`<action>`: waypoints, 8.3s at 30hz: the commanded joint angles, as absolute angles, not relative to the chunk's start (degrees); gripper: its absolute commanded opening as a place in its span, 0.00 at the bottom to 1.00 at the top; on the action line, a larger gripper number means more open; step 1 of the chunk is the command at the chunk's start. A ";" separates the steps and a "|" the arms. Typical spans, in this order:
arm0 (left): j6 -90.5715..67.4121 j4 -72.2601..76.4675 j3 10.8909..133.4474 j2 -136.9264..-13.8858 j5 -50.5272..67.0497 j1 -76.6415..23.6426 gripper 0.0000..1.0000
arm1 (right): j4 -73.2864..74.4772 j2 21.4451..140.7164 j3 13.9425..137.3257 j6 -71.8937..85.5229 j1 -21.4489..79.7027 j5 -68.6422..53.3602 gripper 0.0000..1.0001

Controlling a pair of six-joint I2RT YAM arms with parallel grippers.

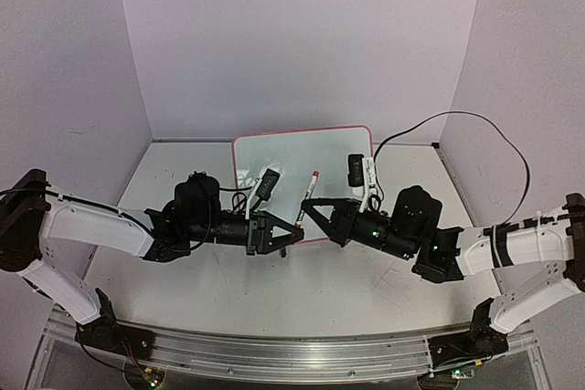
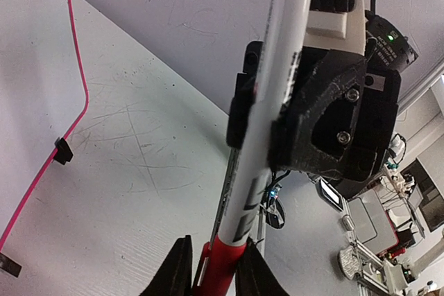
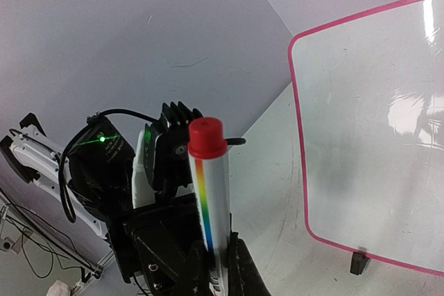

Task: Write a sentence on the whiteboard
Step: Pass from the right arm to the left, then open the pen cap of the whiteboard marker, then place the pen cap at the center of the board, then move the whiteboard to the center of the board, then hold the whiteboard at the center of the board.

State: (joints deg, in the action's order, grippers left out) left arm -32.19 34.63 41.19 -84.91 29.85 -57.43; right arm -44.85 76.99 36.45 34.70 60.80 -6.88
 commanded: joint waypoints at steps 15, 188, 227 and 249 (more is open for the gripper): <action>-2.21 16.65 45.29 -75.48 12.63 -57.49 0.00 | -7.75 66.68 50.67 9.66 60.88 4.56 0.98; -39.44 5.91 60.79 -108.75 -6.14 -63.82 0.79 | -7.98 51.26 44.31 15.91 43.33 -1.51 0.00; -31.03 27.39 29.81 -62.84 22.43 -27.83 0.94 | -9.84 71.49 58.84 6.29 43.59 -11.64 0.00; -33.22 54.19 39.26 -94.07 47.54 -22.31 0.73 | -12.30 76.56 63.91 5.27 47.96 -8.13 0.00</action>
State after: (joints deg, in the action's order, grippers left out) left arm -33.23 51.00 36.71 -91.31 44.24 -22.55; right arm -9.72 78.13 62.72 7.14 47.93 -10.13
